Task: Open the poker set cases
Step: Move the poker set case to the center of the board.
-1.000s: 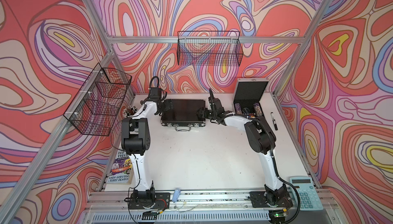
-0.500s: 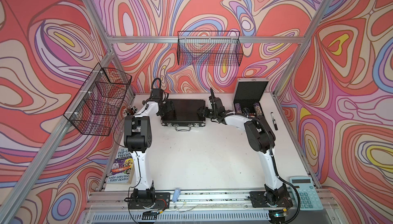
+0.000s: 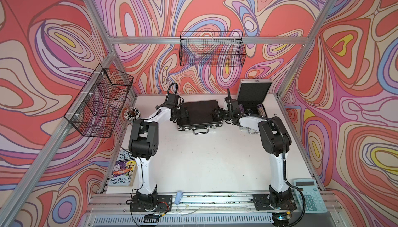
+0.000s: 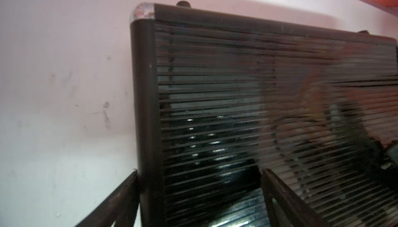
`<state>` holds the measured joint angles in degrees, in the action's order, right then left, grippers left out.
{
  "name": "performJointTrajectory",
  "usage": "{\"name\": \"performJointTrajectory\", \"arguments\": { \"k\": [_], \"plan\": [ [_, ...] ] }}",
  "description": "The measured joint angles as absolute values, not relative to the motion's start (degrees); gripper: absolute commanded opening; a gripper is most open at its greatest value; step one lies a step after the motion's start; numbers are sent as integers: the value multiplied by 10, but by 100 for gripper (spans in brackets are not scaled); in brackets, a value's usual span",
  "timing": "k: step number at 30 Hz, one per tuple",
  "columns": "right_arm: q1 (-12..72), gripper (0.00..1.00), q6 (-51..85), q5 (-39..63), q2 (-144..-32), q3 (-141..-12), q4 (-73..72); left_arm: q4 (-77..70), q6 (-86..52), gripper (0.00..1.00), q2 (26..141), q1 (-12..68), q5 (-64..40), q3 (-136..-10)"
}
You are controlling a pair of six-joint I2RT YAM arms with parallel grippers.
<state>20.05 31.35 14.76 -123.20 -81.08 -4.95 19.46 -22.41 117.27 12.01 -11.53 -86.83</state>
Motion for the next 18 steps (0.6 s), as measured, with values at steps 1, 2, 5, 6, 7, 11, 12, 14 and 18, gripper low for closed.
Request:
{"name": "performJointTrajectory", "arguments": {
  "k": [1,2,5,6,7,11,12,14,18],
  "plan": [
    [197,78,312,144,-1223,-799,-50,195,-226,86,1172,126,-115,-867],
    [194,78,310,141,-1213,-785,-52,195,-227,86,1169,133,-115,-864],
    [187,78,305,132,-1182,-746,-49,185,-232,86,1160,150,-115,-847],
    [186,77,304,130,-1173,-735,-49,179,-236,86,1156,154,-116,-840],
    [185,77,303,129,-1165,-725,-49,177,-238,86,1155,156,-117,-836],
    [185,76,301,131,-1128,-671,-64,170,-243,86,1154,158,-124,-831],
    [185,76,302,132,-1120,-658,-68,170,-244,86,1153,158,-124,-830],
    [187,76,303,132,-1106,-638,-73,168,-245,86,1153,158,-124,-829],
    [194,80,303,118,-1086,-618,-67,169,-244,88,1151,158,-122,-828]
  ]
}}
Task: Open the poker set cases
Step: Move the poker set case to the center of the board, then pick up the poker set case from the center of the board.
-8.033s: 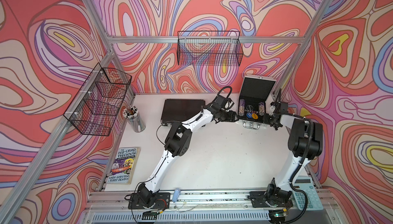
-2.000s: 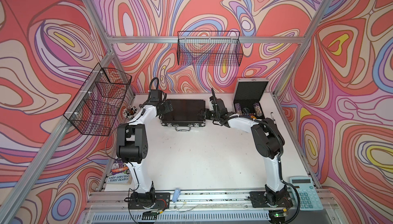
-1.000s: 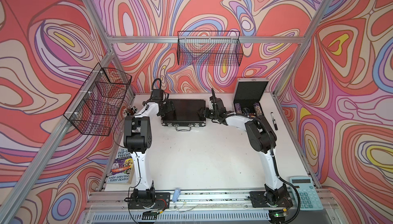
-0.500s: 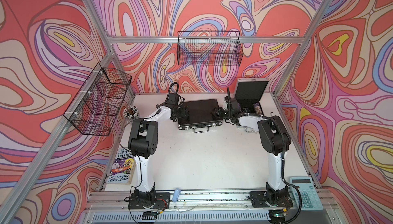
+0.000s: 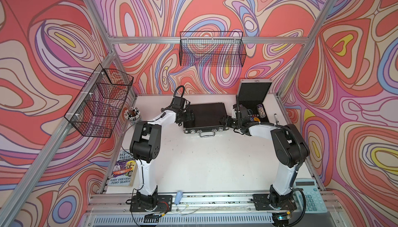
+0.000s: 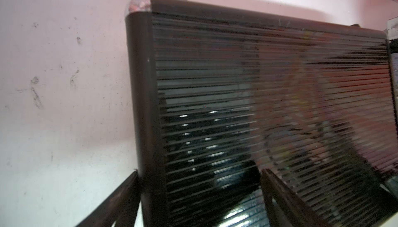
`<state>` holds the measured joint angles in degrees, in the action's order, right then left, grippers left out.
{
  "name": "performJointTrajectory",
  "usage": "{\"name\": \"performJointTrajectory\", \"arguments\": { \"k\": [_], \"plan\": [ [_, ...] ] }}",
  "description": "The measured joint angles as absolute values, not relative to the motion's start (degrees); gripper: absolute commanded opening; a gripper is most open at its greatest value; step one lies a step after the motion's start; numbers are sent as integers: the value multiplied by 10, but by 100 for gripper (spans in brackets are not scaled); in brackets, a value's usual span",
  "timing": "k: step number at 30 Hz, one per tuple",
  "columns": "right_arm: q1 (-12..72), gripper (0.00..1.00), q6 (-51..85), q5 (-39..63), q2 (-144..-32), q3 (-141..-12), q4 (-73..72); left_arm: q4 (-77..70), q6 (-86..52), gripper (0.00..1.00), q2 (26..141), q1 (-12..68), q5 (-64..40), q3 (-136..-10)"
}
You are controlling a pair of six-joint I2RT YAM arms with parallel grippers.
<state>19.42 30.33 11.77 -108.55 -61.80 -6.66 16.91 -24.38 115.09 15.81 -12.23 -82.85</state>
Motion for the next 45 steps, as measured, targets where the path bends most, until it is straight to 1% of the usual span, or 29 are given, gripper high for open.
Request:
{"name": "performJointTrajectory", "arguments": {
  "k": [7,13,17,20,24,32,38,45],
  "plan": [
    [203,82,290,60,-1063,-618,-25,194,-226,90,1133,169,-103,-821],
    [200,82,274,23,-1016,-615,26,210,-212,91,1060,169,-102,-778],
    [199,82,275,24,-949,-578,29,210,-205,90,1009,169,-103,-769],
    [199,82,289,43,-904,-535,14,210,-201,89,983,170,-106,-762],
    [204,83,312,76,-875,-479,-18,209,-188,89,968,185,-107,-748],
    [230,82,375,127,-873,-379,-121,213,-171,88,979,254,-116,-747],
    [239,82,411,137,-912,-366,-207,212,-172,88,1002,279,-129,-747],
    [244,82,444,143,-967,-356,-310,206,-179,87,1026,286,-148,-748]
  ]
}}
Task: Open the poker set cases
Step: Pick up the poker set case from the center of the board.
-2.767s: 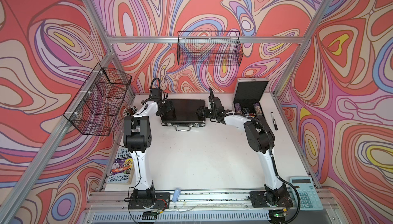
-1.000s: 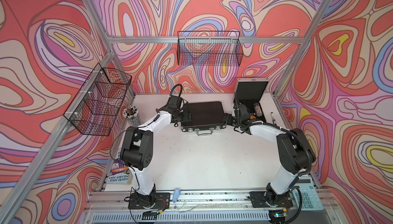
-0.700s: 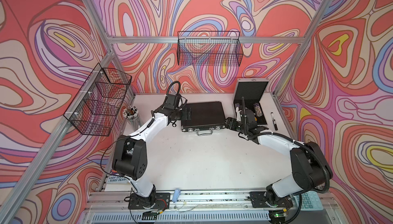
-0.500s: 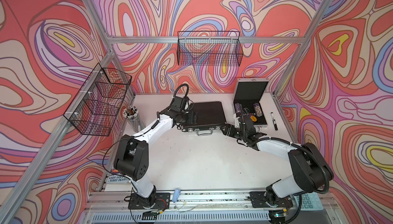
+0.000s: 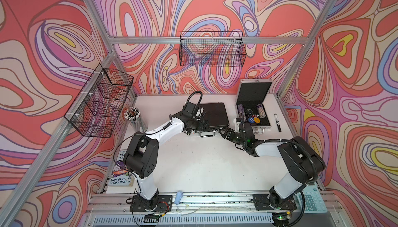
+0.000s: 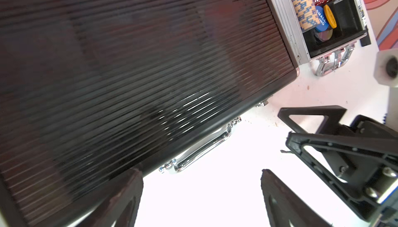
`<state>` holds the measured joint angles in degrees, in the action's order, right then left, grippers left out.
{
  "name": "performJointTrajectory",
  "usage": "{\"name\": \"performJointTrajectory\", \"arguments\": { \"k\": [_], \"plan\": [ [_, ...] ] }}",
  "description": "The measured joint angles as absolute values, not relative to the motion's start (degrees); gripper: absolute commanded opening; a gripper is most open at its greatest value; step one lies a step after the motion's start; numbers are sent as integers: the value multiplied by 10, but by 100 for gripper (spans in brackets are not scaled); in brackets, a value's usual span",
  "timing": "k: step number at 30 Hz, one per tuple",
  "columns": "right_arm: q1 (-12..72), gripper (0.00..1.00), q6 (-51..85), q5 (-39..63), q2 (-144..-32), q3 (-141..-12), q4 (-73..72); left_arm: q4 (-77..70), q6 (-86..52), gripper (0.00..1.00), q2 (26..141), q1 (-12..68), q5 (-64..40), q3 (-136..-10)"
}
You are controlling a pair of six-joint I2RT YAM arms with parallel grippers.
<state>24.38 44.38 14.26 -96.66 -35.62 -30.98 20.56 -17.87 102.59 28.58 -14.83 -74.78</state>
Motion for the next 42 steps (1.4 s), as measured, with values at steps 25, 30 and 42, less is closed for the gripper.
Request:
{"name": "performJointTrajectory", "arguments": {
  "k": [25,30,42],
  "plan": [
    [251,72,503,150,-1103,-358,-516,186,-203,84,1058,286,-189,-757],
    [253,66,506,160,-1105,-358,-519,185,-201,84,1055,286,-188,-753],
    [291,63,476,175,-1122,-375,-517,199,-180,84,1021,286,-161,-737]
  ]
}}
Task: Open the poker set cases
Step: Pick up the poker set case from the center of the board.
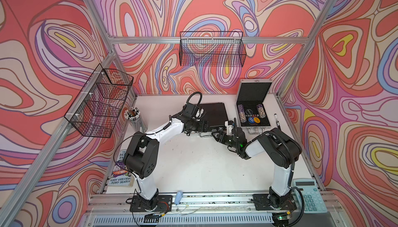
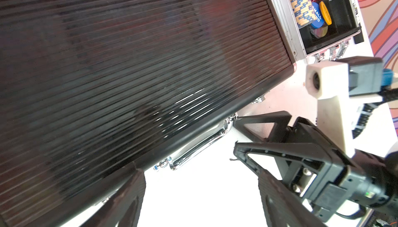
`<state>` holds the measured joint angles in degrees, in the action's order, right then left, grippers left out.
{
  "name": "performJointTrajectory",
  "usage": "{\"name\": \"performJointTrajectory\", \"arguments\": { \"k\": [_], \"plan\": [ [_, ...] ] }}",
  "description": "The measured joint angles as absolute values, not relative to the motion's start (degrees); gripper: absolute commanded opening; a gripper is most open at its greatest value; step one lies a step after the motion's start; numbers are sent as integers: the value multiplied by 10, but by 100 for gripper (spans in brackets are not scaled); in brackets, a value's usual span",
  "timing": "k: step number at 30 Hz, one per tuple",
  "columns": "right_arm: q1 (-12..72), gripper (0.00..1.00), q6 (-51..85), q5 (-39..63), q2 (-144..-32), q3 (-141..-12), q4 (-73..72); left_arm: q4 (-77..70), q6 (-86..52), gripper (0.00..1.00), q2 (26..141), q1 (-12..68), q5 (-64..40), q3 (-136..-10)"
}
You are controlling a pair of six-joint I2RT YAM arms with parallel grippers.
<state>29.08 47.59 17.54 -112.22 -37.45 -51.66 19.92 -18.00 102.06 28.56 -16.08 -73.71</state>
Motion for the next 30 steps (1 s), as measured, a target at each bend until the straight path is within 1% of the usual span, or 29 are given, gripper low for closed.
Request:
{"name": "performJointTrajectory", "arguments": {
  "k": [2,5,14,18,24,30],
  "plan": [
    [293,61,477,177,-1135,-387,-526,200,-180,84,1021,286,-160,-737],
    [294,55,481,181,-1156,-406,-540,200,-178,84,1020,285,-157,-737],
    [295,26,506,182,-1169,-411,-540,206,-149,84,1019,285,-171,-736],
    [295,17,514,182,-1169,-410,-544,215,-125,84,1018,285,-171,-736],
    [295,8,515,178,-1169,-409,-544,236,-84,84,1016,287,-178,-736],
    [295,2,520,177,-1166,-410,-537,271,-41,85,1025,308,-172,-742]
  ]
}}
